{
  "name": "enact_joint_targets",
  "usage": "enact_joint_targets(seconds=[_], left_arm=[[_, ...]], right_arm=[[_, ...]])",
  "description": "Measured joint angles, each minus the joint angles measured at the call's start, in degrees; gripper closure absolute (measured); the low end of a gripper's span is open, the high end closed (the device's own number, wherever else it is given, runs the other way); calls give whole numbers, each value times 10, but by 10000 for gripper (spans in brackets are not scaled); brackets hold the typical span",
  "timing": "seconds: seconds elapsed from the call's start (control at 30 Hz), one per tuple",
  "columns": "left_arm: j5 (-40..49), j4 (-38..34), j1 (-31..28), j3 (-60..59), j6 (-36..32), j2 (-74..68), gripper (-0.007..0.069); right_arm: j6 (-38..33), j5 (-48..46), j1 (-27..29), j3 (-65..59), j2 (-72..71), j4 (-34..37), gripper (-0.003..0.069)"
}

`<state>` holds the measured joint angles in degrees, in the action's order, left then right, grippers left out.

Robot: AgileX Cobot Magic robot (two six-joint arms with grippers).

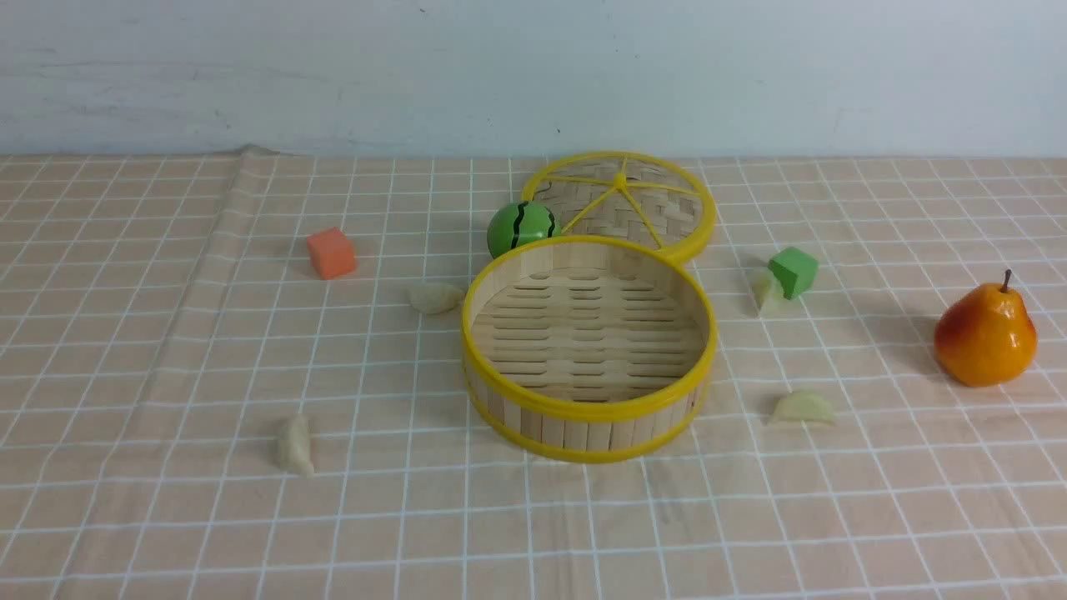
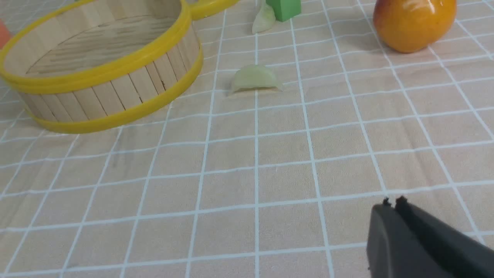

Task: Put the dumplings into the steamer on the table with the brown tablecloth.
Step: 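Reach for and grasp a dumpling on the table with the left gripper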

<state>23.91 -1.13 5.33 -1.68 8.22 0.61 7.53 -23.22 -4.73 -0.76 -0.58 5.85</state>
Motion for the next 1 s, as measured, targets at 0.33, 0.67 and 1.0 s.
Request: enact_joint_targets(seconds=[0.33, 0.67, 1.0], left_arm=[[0, 0, 0, 0, 0, 0, 386], [0, 0, 0, 0, 0, 0, 386], [0, 11, 0, 0, -4, 0, 386]], right_arm=[[0, 0, 0, 0, 0, 0, 645], [0, 0, 0, 0, 0, 0, 637], [0, 3, 0, 0, 0, -20, 627]])
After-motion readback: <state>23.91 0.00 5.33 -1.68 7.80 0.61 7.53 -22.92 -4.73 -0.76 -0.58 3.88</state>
